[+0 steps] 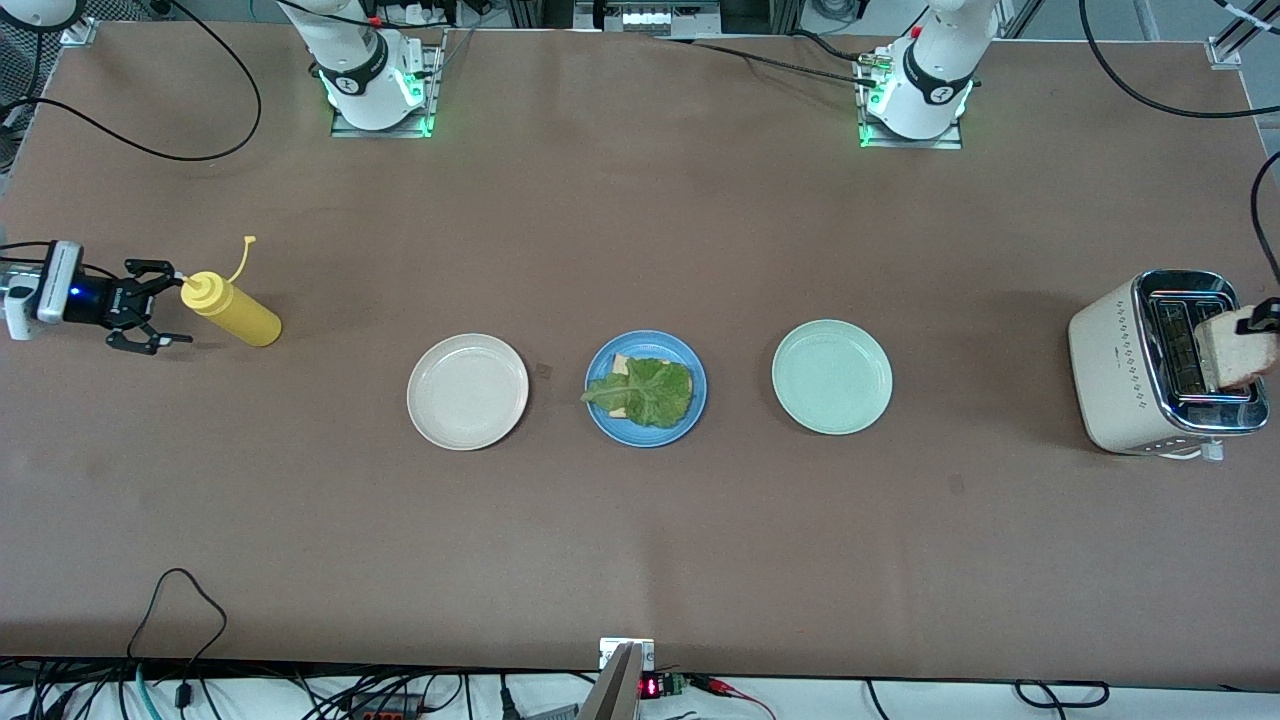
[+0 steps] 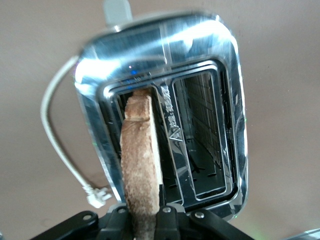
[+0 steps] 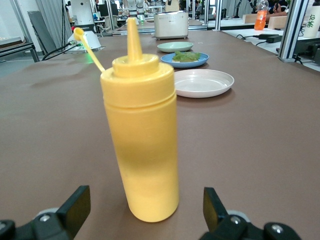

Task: Make sandwich in blue plate with both arms
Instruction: 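Lift the bread with the left gripper while the right gripper releases the bottle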

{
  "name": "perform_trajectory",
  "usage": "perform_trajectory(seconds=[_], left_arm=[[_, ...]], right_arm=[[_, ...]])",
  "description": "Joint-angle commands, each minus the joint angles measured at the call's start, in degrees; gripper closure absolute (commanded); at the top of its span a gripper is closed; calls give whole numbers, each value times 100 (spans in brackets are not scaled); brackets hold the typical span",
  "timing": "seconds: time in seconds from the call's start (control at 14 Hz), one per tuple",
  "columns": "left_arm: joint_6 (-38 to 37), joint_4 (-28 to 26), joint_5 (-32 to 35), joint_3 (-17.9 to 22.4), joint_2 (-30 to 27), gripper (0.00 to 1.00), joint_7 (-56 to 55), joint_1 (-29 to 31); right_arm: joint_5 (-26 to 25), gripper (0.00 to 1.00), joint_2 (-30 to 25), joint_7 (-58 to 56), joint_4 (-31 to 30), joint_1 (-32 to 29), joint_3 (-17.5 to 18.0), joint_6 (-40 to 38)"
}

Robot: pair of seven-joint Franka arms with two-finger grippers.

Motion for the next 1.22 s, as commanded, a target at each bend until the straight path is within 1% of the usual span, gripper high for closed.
perform_trajectory(seconds=[0.0, 0.14, 0.22, 0.36, 0.57, 0.72, 0.86, 0.93, 1.08, 1.15], left_arm=[[-502, 474, 53, -79, -32, 99, 126, -157], [-1091, 685, 62, -87, -50, 99, 134, -421], [-1250, 799, 79, -88, -189, 99, 134, -553], [-1540, 792, 132, -88, -497, 99, 91, -956], [-2409, 801, 107, -96, -770, 99, -575, -1440], [-2692, 801, -130, -245, -840, 99, -1076, -1827], [-2562, 713, -717, -727, -789, 99, -1585, -1872], [-2378, 591, -1060, -860, -710, 99, -2171, -1924], [-1835, 170, -1632, -1158, -691, 99, -3166, -2065], [-1527, 20, -1687, -1334, -691, 99, -3492, -2205]], right_arm=[[39, 0, -255, 818, 293, 37, 13, -567], [4, 0, -544, 1460, 443, 64, 13, -858], [-14, 0, -720, 1750, 505, 125, 13, -1007], [-101, 0, -1098, 2382, 601, 248, 13, -1210], [-224, 0, -1756, 3376, 611, 503, 13, -1343], [-304, 0, -2310, 4139, 602, 801, 13, -1404], [-400, 0, -2811, 5175, 602, 1161, 13, -1474], [-401, 0, -3040, 5677, 602, 1398, 4, -1466], [-435, 0, -3435, 6652, 602, 1934, -101, -1413], [-662, 0, -3620, 7127, 602, 2206, -119, -1361]])
